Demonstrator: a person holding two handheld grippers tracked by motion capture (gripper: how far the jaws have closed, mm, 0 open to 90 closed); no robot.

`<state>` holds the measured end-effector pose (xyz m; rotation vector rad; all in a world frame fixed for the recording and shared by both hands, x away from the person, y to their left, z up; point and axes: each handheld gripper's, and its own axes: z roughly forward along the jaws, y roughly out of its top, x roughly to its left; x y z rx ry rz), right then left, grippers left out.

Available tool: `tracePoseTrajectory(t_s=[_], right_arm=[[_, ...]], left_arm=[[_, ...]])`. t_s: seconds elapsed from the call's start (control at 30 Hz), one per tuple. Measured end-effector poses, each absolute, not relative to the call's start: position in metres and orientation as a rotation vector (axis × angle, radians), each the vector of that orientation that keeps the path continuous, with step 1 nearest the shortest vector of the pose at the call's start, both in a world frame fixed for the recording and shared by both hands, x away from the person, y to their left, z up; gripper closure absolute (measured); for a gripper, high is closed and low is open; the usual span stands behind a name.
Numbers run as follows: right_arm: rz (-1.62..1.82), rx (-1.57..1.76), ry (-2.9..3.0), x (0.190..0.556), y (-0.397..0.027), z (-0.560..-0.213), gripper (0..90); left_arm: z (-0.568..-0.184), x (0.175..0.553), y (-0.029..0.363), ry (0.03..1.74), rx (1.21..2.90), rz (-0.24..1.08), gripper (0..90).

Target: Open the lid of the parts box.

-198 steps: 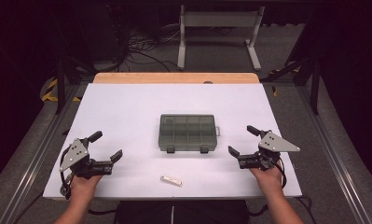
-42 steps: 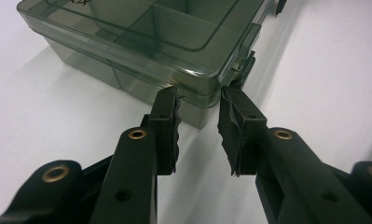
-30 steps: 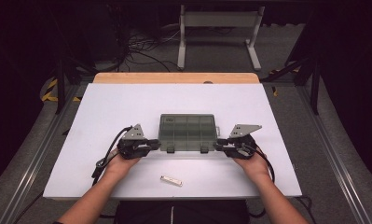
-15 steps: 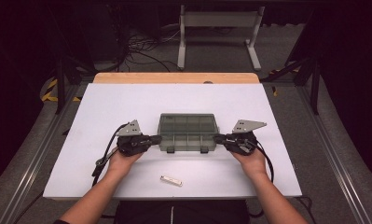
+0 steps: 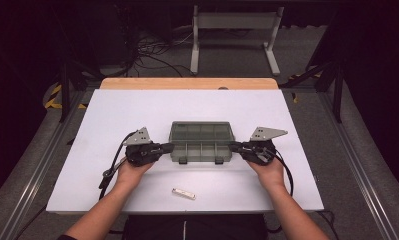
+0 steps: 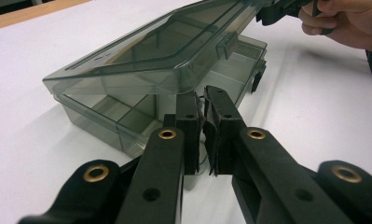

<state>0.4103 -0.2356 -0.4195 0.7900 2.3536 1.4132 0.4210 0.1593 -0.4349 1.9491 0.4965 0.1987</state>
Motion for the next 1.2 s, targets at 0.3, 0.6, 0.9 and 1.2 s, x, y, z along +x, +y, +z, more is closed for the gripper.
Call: tracePoseTrajectory(t_s=[0.3,0.6,0.9,1.2], right_arm=[[1.314,0.82,2.371,0.407,-0.234,-0.418,52.6],[1.192,0.834,2.307,0.413,-0.224,-0.411,31.3],[1.188,0.839,2.272,0.416,-0.222,-0.403,32.6],[1.218,0.822,2.258,0.426,-0.218,-0.391,35.1]], left_arm=[[-0.434,0.422,0.16,0.496,1.933,0.198,84.0],[-0.435,0.422,0.159,0.5,1.935,0.185,82.2],[-0.437,0.422,0.158,0.484,1.95,0.166,76.7],[-0.441,0.422,0.152,0.445,2.006,0.111,65.0]])
